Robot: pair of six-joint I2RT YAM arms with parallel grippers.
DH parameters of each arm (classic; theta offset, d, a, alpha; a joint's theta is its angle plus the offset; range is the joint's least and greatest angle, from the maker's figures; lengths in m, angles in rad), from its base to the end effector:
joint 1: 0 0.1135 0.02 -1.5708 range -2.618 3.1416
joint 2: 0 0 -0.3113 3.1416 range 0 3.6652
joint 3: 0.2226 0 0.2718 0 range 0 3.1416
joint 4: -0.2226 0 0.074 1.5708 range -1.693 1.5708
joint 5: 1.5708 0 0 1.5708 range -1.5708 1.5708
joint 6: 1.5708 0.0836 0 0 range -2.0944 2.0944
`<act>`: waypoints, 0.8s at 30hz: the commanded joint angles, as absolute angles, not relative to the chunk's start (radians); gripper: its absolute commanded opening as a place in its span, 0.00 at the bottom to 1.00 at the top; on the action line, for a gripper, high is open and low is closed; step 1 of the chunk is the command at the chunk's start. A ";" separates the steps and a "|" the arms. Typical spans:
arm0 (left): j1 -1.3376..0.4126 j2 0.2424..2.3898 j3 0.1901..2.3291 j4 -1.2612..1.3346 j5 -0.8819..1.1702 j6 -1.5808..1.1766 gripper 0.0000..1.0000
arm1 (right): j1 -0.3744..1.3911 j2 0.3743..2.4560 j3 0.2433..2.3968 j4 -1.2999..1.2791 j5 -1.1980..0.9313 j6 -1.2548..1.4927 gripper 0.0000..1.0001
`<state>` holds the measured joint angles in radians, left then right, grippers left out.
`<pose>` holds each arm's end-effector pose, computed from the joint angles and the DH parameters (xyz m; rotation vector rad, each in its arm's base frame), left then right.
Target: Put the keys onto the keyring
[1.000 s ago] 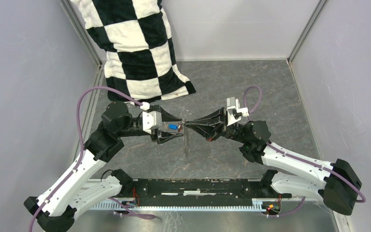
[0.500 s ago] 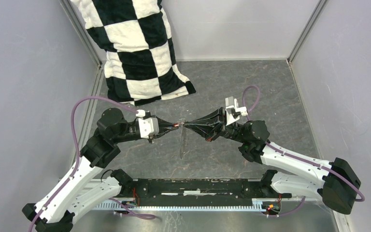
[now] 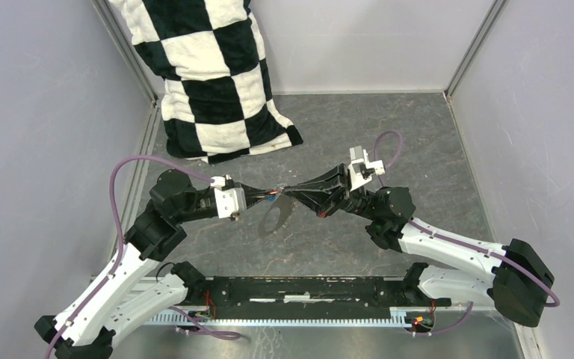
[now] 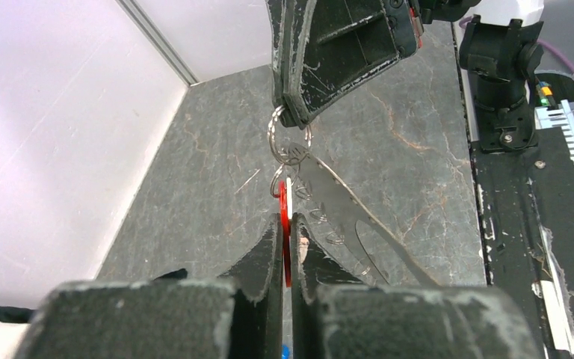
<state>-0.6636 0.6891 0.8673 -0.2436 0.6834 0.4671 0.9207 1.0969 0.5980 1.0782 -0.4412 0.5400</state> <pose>0.1002 -0.1454 0.4084 1.2934 1.0543 -0.7058 0.1317 0.2322 0.3982 -0.6498 0.9844 1.5261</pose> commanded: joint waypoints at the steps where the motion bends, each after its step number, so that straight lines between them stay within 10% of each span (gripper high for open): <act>1: -0.669 0.673 0.845 -0.210 0.705 0.552 0.02 | 0.923 1.100 0.611 1.213 -0.385 0.568 0.00; 13: -0.669 0.653 0.823 -0.201 0.802 0.648 0.09 | 0.937 1.134 0.589 1.267 -0.301 0.579 0.00; 24: -0.669 0.652 0.879 -0.235 0.794 0.527 0.56 | 0.943 1.144 0.557 1.341 -0.359 0.583 0.00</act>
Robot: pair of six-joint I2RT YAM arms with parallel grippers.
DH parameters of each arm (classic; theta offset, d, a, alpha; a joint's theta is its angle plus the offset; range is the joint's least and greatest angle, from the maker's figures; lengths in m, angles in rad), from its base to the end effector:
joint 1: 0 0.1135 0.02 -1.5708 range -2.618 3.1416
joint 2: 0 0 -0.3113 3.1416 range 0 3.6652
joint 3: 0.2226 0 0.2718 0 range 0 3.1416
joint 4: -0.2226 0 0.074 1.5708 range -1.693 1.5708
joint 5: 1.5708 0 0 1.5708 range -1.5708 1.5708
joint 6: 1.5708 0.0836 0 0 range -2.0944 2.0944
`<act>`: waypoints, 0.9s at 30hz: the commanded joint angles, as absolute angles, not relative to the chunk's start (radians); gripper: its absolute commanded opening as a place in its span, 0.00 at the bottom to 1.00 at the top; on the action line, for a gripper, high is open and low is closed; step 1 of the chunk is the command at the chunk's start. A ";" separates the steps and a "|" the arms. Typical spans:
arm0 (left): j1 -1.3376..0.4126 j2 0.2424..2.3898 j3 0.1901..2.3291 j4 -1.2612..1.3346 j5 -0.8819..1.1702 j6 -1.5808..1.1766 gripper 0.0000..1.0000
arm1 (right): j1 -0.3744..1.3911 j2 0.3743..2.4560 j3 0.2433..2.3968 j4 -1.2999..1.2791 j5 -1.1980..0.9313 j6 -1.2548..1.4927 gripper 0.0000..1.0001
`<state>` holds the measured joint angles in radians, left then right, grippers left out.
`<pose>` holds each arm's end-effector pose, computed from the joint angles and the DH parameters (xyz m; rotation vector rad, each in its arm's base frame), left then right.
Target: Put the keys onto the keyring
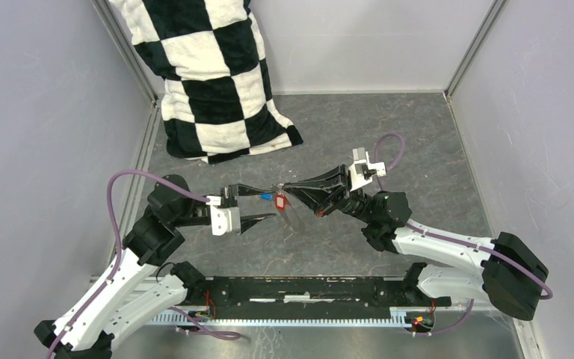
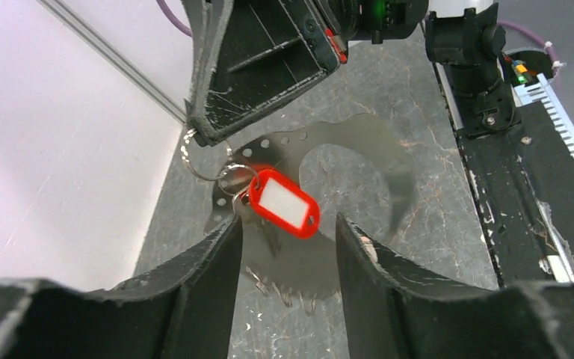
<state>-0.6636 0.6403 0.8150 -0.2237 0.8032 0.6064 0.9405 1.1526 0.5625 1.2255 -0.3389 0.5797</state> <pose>0.0834 -0.1416 0.3982 1.4046 0.8641 -0.6906 0.1368 0.2347 0.3910 -0.5313 0.9566 1.5424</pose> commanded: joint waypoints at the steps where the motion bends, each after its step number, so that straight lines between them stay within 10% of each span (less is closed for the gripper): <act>1: -0.669 0.652 0.889 -0.237 0.782 0.511 0.57 | 0.943 1.144 0.555 1.350 -0.372 0.586 0.00; 12: -0.669 0.686 0.969 -0.234 0.785 0.207 0.52 | 0.943 1.135 0.539 1.408 -0.489 0.594 0.00; 27: -0.669 0.768 1.019 -0.274 0.941 0.205 0.19 | 0.943 1.142 0.557 1.354 -0.555 0.570 0.00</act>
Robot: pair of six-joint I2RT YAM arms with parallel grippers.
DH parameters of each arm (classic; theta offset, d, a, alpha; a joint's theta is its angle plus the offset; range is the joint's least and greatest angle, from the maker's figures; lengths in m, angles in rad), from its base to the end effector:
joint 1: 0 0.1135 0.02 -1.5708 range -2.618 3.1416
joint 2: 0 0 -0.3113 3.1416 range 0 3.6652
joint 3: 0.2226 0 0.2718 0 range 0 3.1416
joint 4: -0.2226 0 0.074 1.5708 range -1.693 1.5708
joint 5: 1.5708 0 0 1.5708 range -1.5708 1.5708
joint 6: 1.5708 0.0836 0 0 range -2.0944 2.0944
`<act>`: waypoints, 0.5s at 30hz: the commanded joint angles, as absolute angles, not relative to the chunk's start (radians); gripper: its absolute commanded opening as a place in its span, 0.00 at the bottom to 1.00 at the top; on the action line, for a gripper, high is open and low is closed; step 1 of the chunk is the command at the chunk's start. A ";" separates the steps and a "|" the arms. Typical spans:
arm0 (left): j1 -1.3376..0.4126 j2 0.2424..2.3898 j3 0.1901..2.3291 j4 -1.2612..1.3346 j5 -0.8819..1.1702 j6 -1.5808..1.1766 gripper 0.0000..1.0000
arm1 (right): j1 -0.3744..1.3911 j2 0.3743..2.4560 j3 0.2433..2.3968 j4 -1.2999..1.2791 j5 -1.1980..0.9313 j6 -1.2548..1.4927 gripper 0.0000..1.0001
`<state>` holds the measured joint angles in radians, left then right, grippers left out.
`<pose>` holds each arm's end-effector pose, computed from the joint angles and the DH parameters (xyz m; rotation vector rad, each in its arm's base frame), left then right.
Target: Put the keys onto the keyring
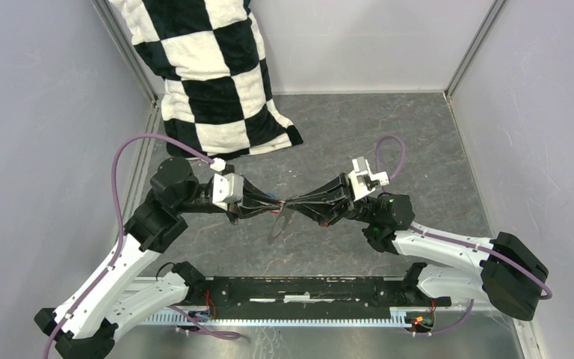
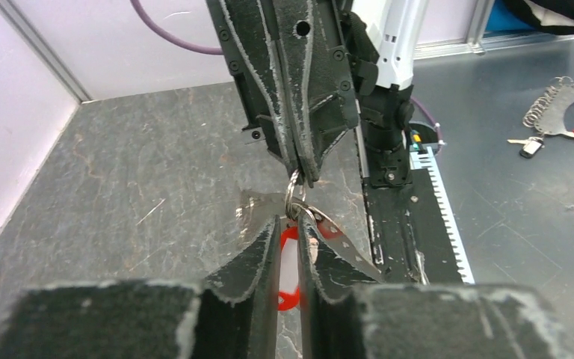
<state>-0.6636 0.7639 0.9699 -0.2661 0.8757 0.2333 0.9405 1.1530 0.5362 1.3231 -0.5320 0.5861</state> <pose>0.0942 -0.1551 0.4341 1.3018 1.1125 -1.0317 0.1165 0.2316 0.3884 -0.7227 0.8397 1.6172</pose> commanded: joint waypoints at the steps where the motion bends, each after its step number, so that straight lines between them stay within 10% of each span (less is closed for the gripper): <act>1: -0.669 0.769 1.021 -0.280 0.946 0.209 0.19 | 0.943 1.140 0.557 1.344 -0.558 0.564 0.00; 15: -0.669 0.778 1.040 -0.379 0.962 0.312 0.02 | 0.942 1.071 0.585 1.071 -0.570 0.422 0.00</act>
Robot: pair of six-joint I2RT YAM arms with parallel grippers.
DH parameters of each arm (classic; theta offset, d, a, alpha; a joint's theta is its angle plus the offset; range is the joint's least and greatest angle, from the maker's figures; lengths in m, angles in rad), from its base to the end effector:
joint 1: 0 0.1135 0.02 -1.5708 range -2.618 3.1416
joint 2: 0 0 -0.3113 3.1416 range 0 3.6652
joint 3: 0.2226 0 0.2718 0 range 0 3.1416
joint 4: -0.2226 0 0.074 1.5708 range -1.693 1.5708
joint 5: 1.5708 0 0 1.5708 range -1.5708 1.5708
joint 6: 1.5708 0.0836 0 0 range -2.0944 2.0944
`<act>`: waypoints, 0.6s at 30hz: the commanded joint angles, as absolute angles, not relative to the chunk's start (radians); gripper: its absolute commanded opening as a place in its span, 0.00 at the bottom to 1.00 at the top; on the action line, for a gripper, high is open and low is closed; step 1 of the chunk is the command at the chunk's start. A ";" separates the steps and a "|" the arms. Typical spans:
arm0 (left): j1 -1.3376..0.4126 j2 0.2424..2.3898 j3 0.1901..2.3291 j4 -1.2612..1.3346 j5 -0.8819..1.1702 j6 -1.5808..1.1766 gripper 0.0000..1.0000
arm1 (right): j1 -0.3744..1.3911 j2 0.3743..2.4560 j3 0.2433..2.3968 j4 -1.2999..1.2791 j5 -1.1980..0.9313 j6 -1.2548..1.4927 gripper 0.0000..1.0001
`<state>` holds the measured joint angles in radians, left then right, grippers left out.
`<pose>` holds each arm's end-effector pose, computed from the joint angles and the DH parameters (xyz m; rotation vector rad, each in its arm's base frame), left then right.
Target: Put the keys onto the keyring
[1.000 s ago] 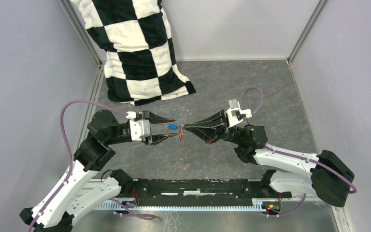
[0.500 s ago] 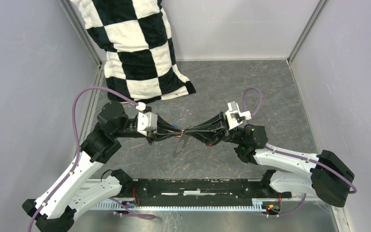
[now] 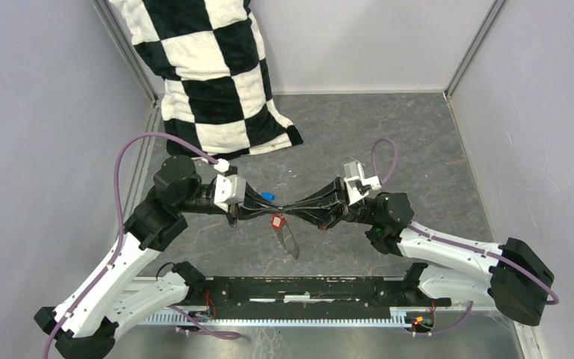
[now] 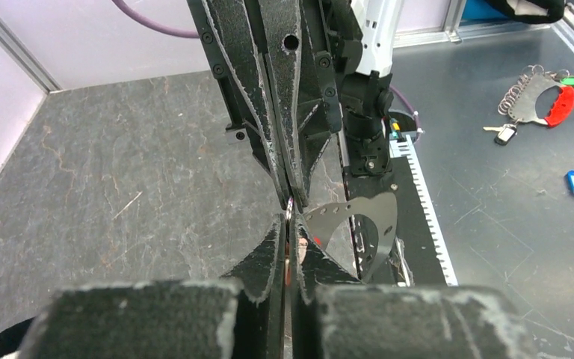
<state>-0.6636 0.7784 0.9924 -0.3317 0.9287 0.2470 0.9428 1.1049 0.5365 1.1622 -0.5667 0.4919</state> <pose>0.0910 -0.1561 0.4324 1.3499 1.1294 -1.0835 0.1139 0.2332 0.3804 -0.8071 0.9079 1.5516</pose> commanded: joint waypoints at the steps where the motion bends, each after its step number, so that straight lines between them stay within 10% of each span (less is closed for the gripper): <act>1: -0.669 0.780 1.043 -0.393 0.953 0.323 0.02 | 0.941 1.061 0.596 1.016 -0.575 0.402 0.00; 10: -0.669 0.854 1.142 -0.599 0.884 0.492 0.02 | 0.942 1.003 0.835 0.334 -0.523 -0.015 0.38; 18: -0.669 0.937 1.229 -0.763 0.814 0.683 0.02 | 0.942 1.052 0.984 0.036 -0.531 -0.158 0.43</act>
<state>-0.6636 0.9085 1.1549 -0.6746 0.8631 0.5320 0.9421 1.0470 0.9436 0.2173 -0.5484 -0.0563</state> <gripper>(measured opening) 0.042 0.406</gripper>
